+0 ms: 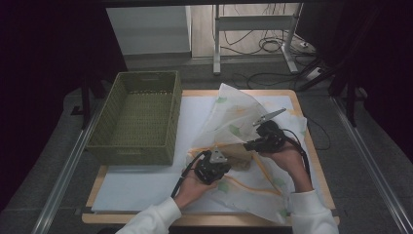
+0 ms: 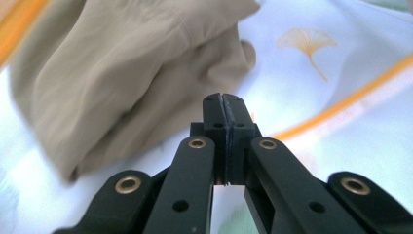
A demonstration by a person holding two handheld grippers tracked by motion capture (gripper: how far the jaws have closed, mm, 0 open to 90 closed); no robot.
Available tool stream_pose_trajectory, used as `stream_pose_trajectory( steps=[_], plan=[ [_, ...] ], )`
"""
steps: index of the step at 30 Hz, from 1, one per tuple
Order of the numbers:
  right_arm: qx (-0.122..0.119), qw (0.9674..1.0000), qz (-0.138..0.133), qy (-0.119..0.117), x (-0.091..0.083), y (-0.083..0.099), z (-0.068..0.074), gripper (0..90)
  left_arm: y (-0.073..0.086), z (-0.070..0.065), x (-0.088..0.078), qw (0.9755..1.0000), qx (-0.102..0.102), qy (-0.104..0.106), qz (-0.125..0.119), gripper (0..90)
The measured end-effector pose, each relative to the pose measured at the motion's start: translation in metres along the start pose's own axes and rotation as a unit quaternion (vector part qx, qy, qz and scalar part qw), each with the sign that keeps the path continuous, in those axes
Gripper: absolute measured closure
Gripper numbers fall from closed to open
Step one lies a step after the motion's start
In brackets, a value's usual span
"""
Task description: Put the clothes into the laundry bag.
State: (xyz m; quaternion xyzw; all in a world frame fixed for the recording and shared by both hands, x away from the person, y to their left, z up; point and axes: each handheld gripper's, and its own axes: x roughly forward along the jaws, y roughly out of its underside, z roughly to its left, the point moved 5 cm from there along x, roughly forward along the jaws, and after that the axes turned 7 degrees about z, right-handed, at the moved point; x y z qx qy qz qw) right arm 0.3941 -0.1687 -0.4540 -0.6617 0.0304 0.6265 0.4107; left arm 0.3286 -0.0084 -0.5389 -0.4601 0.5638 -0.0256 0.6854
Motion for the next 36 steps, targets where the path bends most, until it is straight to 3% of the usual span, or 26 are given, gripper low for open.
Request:
stream_pose_trajectory(
  steps=[10,18,29,36],
  plan=[
    [-0.007,1.0000,0.005,-0.005,0.004,0.001,0.005,86.1,0.026,0.006,-0.027,0.9995,-0.023,0.023,0.000,90.0],
    [-0.008,0.9998,0.018,-0.009,0.010,0.005,0.010,85.7,0.046,0.010,-0.045,0.9991,-0.036,0.020,-0.008,89.8],
    [-0.011,0.9989,0.042,-0.020,0.025,0.015,0.019,85.5,0.060,0.018,-0.052,0.9987,-0.048,0.013,-0.007,89.5],
    [-0.010,0.9980,0.053,-0.033,0.033,0.021,0.022,84.9,0.069,0.025,-0.058,0.9975,-0.067,0.018,-0.010,85.6]
  ],
)
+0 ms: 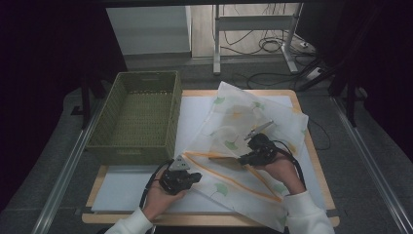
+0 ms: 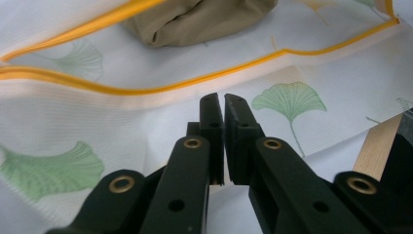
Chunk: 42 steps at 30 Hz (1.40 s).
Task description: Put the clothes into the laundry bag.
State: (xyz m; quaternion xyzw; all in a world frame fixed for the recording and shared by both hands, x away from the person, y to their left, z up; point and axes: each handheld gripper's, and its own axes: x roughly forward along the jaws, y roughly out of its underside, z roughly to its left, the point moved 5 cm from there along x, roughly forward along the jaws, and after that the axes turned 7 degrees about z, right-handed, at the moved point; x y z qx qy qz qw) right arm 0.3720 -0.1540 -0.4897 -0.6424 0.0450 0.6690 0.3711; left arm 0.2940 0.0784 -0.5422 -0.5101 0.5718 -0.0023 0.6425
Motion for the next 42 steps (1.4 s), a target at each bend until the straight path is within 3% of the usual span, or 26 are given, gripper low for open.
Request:
stream_pose_trajectory(
  steps=[3,8,10,31,34,37,42],
  plan=[
    [0.001,1.0000,0.006,-0.003,0.003,0.002,0.001,84.9,0.003,0.002,-0.002,1.0000,0.000,-0.004,-0.005,79.5],
    [-0.001,0.9999,0.014,-0.009,0.009,0.004,0.003,84.7,0.006,0.000,-0.005,0.9999,0.002,-0.008,-0.009,58.9],
    [-0.001,0.9998,0.018,-0.010,0.011,0.005,0.004,84.5,0.007,0.001,-0.005,0.9999,0.000,-0.007,-0.008,54.5],
    [-0.007,0.9979,0.063,-0.013,0.047,0.017,0.012,81.8,0.014,0.005,-0.008,0.9999,-0.001,-0.013,-0.002,46.8],
    [-0.008,0.9979,0.063,-0.012,0.047,0.017,0.012,75.5,0.015,0.006,-0.007,0.9999,-0.002,-0.012,-0.002,46.5],
    [-0.016,0.9981,0.059,-0.011,0.047,0.017,0.013,59.4,0.015,0.006,-0.007,1.0000,-0.003,-0.009,0.000,46.3],
    [-0.012,0.9995,0.021,-0.019,0.032,0.013,0.014,45.3,0.014,0.007,-0.009,0.9999,0.001,-0.017,-0.002,45.9]
  ],
)
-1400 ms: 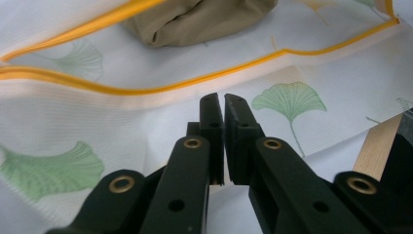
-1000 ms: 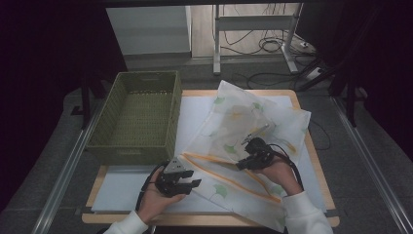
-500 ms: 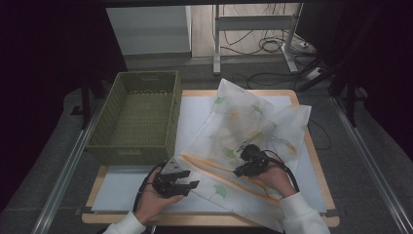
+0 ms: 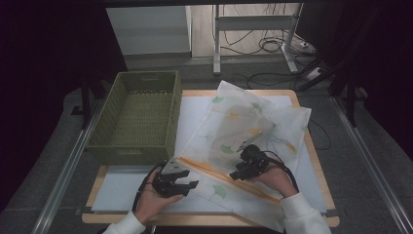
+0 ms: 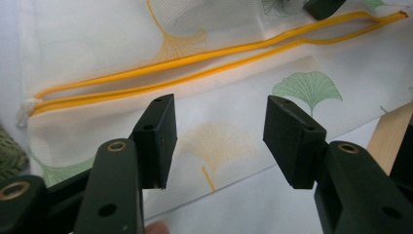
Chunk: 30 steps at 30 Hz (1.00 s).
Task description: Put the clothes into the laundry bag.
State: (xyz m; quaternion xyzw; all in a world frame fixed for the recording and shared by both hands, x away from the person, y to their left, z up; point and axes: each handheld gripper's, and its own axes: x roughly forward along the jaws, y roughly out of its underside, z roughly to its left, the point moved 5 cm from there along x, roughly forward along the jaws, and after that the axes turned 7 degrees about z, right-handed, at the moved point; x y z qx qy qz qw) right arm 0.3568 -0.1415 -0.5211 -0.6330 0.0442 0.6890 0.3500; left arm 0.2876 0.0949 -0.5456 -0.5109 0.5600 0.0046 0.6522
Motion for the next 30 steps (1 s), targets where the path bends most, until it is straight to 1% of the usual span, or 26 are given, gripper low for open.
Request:
stream_pose_trajectory(
  steps=[2,4,8,9,11,14,15,19,22,25,28,30],
  plan=[
    [0.003,0.9998,-0.019,0.003,-0.009,-0.001,0.000,41.4,0.000,0.001,0.000,1.0000,-0.001,-0.002,-0.002,45.3],
    [0.004,0.9988,-0.047,0.013,-0.020,-0.002,-0.002,37.6,0.000,0.002,-0.001,1.0000,-0.002,-0.002,-0.004,43.3],
    [0.015,0.9952,-0.090,0.035,-0.034,-0.001,-0.007,32.3,-0.001,0.005,-0.002,0.9999,-0.008,-0.001,-0.008,38.0],
    [0.018,0.9944,-0.096,0.041,-0.035,0.000,-0.008,31.5,-0.001,0.006,-0.002,0.9999,-0.011,-0.001,-0.011,36.8],
    [0.022,0.9928,-0.105,0.053,-0.037,0.003,-0.010,30.1,-0.002,0.008,-0.002,0.9998,-0.013,-0.001,-0.013,34.8],
    [0.028,0.9911,-0.115,0.061,-0.038,0.007,-0.012,28.7,-0.001,0.011,-0.003,0.9997,-0.018,-0.001,-0.015,31.3],
    [0.029,0.9900,-0.122,0.065,-0.039,0.008,-0.013,28.2,-0.001,0.011,-0.003,0.9997,-0.018,-0.002,-0.015,30.4],
    [0.039,0.9885,-0.130,0.067,-0.044,0.017,-0.015,27.4,-0.001,0.012,-0.003,0.9997,-0.020,-0.001,-0.015,29.2],
    [0.050,0.9868,-0.137,0.071,-0.050,0.028,-0.019,27.4,-0.001,0.013,-0.003,0.9997,-0.020,-0.001,-0.013,28.6],
    [0.061,0.9855,-0.136,0.081,-0.053,0.042,-0.023,27.7,-0.001,0.015,-0.002,0.9997,-0.023,-0.003,-0.009,28.3],
    [0.074,0.9832,-0.135,0.098,-0.055,0.058,-0.028,27.8,0.000,0.016,-0.001,0.9996,-0.026,-0.004,-0.008,28.2],
    [0.083,0.9819,-0.134,0.104,-0.056,0.067,-0.031,27.9,0.000,0.016,-0.001,0.9996,-0.027,-0.005,-0.008,28.2]
  ],
)
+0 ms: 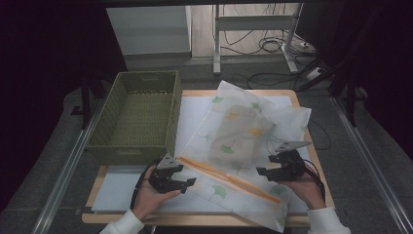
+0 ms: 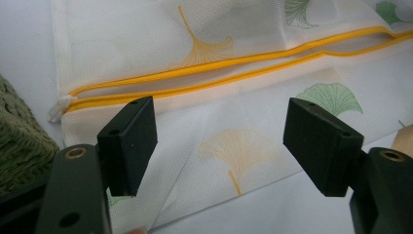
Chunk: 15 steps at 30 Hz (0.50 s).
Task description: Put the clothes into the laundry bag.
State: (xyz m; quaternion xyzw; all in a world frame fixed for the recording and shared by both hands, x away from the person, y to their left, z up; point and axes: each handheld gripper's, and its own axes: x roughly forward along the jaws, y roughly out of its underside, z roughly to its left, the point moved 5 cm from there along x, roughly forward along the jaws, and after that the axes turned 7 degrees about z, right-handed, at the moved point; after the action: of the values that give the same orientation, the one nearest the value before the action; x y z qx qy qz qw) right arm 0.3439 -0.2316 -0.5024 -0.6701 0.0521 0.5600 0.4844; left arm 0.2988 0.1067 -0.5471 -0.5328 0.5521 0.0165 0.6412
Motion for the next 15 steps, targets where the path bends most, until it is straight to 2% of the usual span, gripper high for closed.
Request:
stream_pose_trajectory(
  steps=[7,10,15],
  plan=[
    [0.026,0.9993,-0.002,0.028,-0.004,0.033,-0.019,28.5,0.000,0.002,0.002,1.0000,-0.005,-0.003,0.000,28.3],
    [0.033,0.9990,-0.003,0.028,-0.004,0.037,-0.024,28.5,0.000,0.002,0.003,1.0000,-0.004,-0.007,0.001,28.3],
    [0.031,0.9992,-0.002,0.025,-0.003,0.036,-0.025,28.5,0.000,0.002,0.003,0.9999,-0.005,-0.009,0.001,28.0]
  ],
)
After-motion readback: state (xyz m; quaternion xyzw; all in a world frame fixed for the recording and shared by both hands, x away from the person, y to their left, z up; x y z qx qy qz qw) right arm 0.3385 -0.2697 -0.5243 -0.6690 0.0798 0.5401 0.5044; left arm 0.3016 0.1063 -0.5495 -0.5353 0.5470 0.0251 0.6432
